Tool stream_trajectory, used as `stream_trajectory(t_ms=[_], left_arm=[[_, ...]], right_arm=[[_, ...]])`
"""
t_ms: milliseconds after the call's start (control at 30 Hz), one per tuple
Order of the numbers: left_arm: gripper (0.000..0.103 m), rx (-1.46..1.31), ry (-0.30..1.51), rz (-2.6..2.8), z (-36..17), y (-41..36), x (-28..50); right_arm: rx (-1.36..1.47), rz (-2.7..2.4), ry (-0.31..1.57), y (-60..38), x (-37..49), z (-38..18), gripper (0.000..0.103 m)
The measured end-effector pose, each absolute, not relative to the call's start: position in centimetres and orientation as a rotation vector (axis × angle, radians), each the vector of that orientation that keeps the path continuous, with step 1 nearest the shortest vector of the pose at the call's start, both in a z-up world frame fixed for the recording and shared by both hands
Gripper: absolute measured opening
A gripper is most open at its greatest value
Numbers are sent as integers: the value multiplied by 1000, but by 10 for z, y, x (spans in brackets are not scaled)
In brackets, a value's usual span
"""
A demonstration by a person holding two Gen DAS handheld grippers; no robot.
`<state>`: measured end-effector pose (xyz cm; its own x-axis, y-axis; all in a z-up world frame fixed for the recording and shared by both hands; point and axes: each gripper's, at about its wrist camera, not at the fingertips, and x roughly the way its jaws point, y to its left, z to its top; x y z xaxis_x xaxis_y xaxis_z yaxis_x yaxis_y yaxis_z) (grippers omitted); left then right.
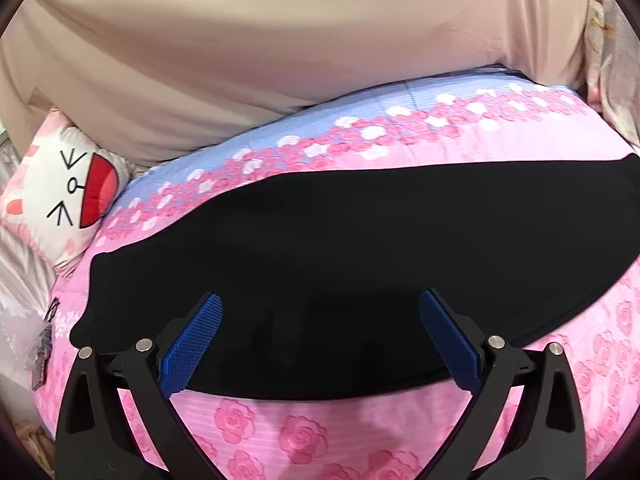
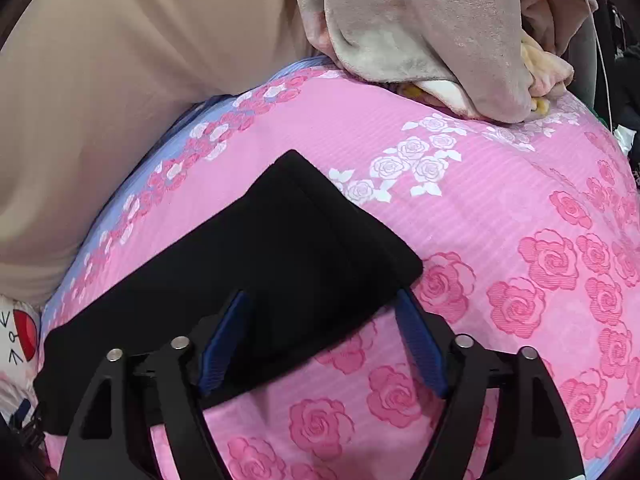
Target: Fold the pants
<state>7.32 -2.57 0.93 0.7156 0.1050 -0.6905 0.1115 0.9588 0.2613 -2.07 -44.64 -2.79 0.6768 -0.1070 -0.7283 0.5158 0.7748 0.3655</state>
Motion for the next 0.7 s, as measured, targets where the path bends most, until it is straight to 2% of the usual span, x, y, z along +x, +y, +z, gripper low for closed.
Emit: stream_trajectory(t_ms=[167, 200, 233, 267, 300, 333, 500, 700], left_arm=[[97, 278, 793, 10, 4, -17, 77], [97, 276, 796, 13, 3, -16, 77], [97, 277, 797, 17, 1, -15, 77], [97, 278, 798, 23, 0, -13, 77], [97, 278, 799, 28, -1, -11, 77], [97, 278, 801, 31, -2, -9, 77], [97, 243, 806, 62, -3, 18, 76], [97, 161, 792, 127, 7, 75, 71]], right_arm=[[598, -394, 733, -449, -10, -27, 74], [589, -402, 730, -449, -7, -28, 62], [581, -414, 731, -450, -6, -28, 44], [576, -425, 736, -451, -4, -28, 35], [597, -403, 731, -452, -2, -29, 20], [630, -373, 726, -453, -2, -29, 16], [565, -293, 672, -414, 5, 8, 16], [358, 24, 637, -274, 53, 78, 16]])
